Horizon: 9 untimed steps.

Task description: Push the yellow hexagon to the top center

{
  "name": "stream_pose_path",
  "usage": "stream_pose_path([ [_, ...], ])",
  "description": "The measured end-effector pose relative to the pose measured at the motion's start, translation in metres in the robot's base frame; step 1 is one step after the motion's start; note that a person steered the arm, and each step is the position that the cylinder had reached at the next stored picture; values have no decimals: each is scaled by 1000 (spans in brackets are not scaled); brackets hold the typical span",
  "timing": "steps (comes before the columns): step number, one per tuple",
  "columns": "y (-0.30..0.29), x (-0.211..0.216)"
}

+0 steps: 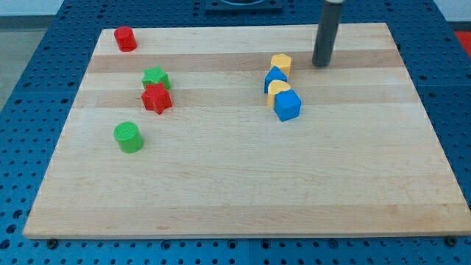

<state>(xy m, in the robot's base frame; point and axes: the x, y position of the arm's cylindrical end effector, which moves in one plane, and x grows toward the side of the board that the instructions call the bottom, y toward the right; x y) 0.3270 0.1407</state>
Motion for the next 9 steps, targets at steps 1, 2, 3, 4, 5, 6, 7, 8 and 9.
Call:
stream_pose_path([
  [1, -40, 27],
  [2, -106, 13],
  [3, -157, -22],
  [4, -164, -19],
  [5, -138, -2],
  [6, -93, 11],
  [7, -48, 13],
  [8, -50, -6],
  [9, -109, -37],
])
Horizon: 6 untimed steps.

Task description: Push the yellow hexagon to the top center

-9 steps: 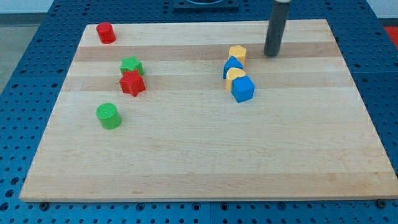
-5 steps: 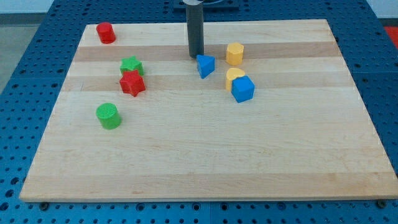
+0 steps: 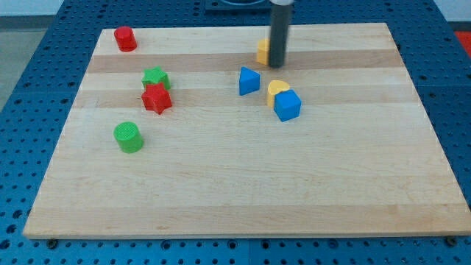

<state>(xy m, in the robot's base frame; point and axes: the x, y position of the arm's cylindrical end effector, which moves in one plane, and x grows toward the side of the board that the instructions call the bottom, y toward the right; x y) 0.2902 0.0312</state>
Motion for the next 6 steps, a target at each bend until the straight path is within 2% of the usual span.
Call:
stream_pose_path([
  [1, -37, -19],
  [3, 32, -13],
  [4, 19, -32],
  [5, -27, -34],
  [6, -44, -34],
])
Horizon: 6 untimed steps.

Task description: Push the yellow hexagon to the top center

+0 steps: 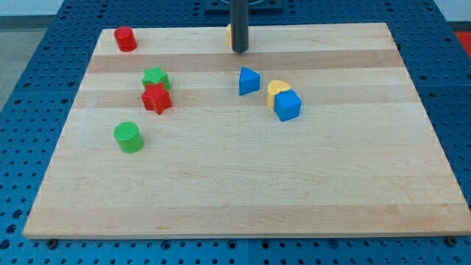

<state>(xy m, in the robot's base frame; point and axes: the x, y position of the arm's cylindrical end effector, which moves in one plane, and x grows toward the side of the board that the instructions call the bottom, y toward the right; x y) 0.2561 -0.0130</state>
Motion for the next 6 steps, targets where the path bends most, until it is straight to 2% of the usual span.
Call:
stream_pose_path([
  [2, 1, 0],
  [3, 32, 11],
  [4, 96, 42],
  [5, 123, 76],
  [6, 120, 90],
])
